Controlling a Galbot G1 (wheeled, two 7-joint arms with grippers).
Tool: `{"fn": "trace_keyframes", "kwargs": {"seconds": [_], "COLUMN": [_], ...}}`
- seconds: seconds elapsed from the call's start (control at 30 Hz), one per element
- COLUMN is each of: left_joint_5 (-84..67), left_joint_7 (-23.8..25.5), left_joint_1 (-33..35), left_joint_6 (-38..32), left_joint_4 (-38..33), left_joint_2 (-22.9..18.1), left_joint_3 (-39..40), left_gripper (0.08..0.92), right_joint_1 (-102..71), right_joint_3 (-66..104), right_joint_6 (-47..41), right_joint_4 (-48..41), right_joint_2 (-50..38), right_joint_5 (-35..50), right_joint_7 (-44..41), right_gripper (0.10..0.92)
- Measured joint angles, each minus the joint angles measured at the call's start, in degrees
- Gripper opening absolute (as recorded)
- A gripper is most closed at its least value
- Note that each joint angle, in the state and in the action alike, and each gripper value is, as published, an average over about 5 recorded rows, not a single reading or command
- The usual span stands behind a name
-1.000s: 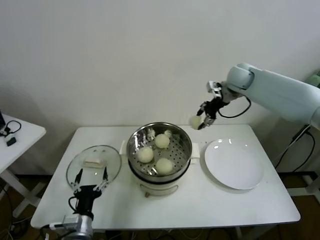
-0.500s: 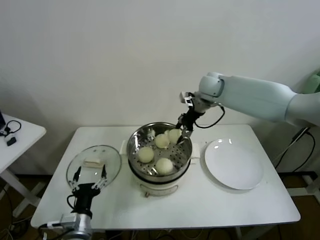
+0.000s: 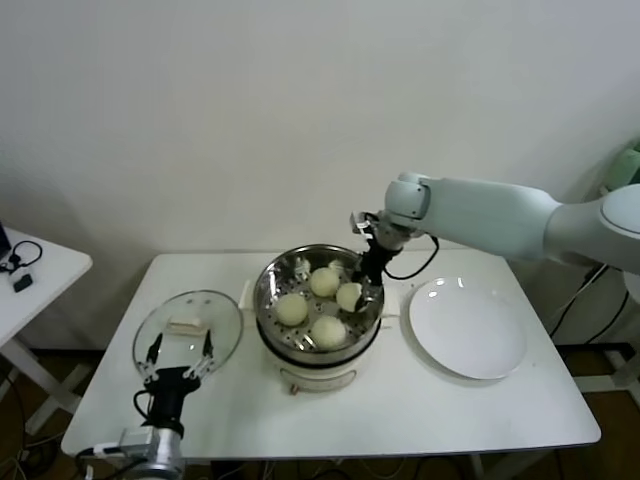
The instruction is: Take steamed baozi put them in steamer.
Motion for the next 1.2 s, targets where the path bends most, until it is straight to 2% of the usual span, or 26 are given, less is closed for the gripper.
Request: {"fn": "trace_keyframes", "kwargs": {"seconds": [0.47, 0.77, 1.2], "left_joint_5": [0.2, 0.2, 0.2], "left_joint_7": [0.0, 0.0, -0.1], "left_joint_1": [-0.2, -0.2, -0.4], "left_joint_6": [0.0, -0.1, 0.2], "left_joint_4": [0.2, 0.3, -0.1], "left_joint_2": [-0.1, -0.1, -0.1], "left_joint_3": [0.4, 0.3, 0.5], "left_gripper": [0.823, 0.823, 0.823], "right_joint_1": [-0.9, -1.1, 1.0], "right_joint_3": [-0.8, -0.4, 0.9], "right_joint_6": [0.3, 0.9, 1.9], "right_joint_4": [-0.9, -0.9, 0.4], "right_joint_2": [0.6, 1.1, 1.0], "right_joint_5": [-1.7, -2.0, 0.0], "right_joint_7": [0.1, 0.3, -0.1], "right_gripper": [0.633, 0.812, 0.823]}}
